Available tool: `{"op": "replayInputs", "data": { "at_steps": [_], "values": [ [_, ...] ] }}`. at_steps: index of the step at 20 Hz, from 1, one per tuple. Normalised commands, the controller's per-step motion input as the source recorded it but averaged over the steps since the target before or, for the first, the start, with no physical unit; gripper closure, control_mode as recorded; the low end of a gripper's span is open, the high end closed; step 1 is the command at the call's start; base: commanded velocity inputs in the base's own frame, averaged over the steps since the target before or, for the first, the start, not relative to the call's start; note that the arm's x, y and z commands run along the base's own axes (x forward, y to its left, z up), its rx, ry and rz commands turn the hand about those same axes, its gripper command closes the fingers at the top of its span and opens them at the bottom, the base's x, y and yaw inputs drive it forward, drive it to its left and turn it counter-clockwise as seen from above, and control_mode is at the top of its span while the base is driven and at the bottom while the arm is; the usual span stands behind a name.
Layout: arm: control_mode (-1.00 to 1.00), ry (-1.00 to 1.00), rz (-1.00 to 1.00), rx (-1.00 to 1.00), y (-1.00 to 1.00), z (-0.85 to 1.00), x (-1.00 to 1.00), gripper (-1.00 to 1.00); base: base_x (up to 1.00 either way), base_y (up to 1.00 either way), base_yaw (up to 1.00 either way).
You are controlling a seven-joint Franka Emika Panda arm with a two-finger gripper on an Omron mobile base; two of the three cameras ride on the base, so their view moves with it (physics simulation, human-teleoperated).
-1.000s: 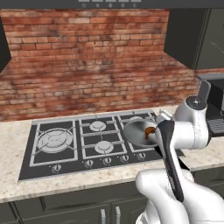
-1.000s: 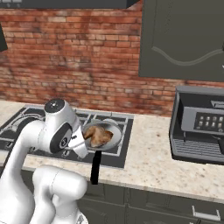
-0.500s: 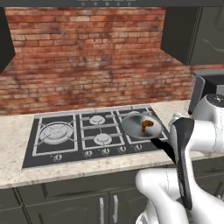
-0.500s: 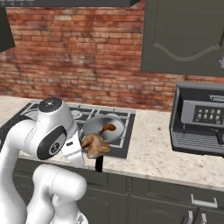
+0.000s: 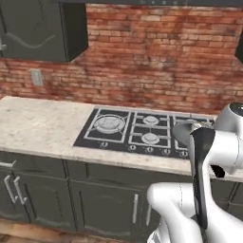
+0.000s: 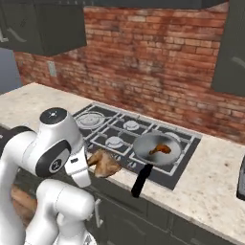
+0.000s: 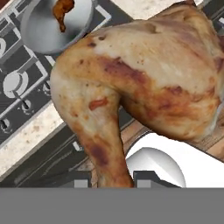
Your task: Take the chicken drumsticks from the pan and place one on each plate on the dining counter.
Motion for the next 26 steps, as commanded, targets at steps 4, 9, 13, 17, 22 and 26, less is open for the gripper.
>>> {"op": "replayInputs", "data": {
  "at_steps": [4,9,13,17,22,26],
  "values": [
    [1.0,0.0,0.0,0.0,0.0,0.0,0.0,1.0,-0.08,-0.06,0.82],
    [1.0,0.0,0.0,0.0,0.0,0.0,0.0,1.0,-0.05,-0.07,0.75],
    [1.0,0.0,0.0,0.0,0.0,0.0,0.0,1.0,-0.03,-0.05,0.71],
    [1.0,0.0,0.0,0.0,0.0,0.0,0.0,1.0,0.0,-0.03,0.75],
    [1.0,0.0,0.0,0.0,0.0,0.0,0.0,1.0,0.0,-0.06,0.75],
    [1.0,0.0,0.0,0.0,0.0,0.0,0.0,1.0,0.0,-0.11,0.73]
  ]
}}
